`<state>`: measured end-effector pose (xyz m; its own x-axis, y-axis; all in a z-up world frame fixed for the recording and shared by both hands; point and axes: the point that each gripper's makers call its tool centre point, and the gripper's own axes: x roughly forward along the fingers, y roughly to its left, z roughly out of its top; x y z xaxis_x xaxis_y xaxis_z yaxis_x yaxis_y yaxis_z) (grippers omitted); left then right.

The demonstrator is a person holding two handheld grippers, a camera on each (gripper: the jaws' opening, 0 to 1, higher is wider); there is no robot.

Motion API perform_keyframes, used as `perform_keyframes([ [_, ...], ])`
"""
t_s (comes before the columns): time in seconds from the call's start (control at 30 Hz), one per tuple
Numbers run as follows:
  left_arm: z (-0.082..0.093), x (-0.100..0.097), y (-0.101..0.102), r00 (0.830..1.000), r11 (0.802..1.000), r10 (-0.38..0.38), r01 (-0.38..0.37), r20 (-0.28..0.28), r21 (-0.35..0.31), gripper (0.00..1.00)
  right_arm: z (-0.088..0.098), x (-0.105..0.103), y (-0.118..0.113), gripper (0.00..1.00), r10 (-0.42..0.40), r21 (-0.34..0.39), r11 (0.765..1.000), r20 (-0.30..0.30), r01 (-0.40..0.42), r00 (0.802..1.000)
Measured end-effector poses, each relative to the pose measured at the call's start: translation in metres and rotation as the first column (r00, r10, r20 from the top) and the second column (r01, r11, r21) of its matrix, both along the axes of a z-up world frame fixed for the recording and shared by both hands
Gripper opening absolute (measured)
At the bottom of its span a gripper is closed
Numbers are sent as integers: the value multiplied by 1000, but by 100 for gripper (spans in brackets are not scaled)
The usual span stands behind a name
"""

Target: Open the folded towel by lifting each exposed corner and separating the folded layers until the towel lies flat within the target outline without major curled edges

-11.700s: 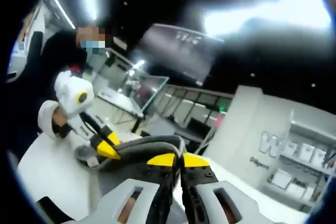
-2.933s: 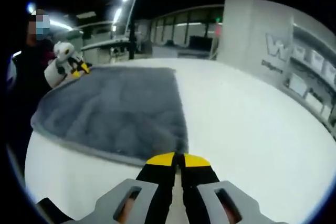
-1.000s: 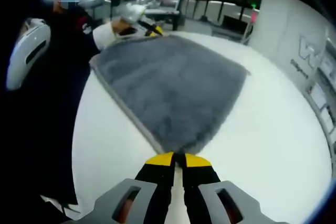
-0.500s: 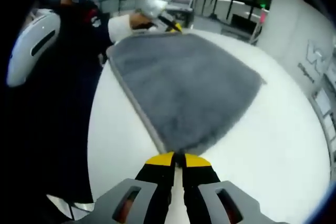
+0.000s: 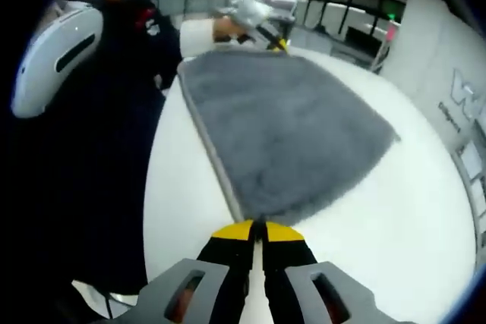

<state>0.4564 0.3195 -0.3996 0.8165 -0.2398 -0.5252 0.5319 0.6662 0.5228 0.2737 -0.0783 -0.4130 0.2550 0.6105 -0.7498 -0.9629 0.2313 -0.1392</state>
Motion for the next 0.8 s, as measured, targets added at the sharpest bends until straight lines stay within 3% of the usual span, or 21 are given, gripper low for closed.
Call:
perform_keyframes([
  [0.27,1,20,0,1000,1000,-13,13,7,17,16,0,-10,10,0,18,52,999,-43,-16,999],
  [0.5,0,31,-4,997,998,-58,56,55,39,15,0,-21,21,0,55,52,997,-40,-53,998],
  [0.8,1,45,-3,996,998,-59,58,68,18,15,1,-32,34,0,90,39,995,-52,-88,995],
])
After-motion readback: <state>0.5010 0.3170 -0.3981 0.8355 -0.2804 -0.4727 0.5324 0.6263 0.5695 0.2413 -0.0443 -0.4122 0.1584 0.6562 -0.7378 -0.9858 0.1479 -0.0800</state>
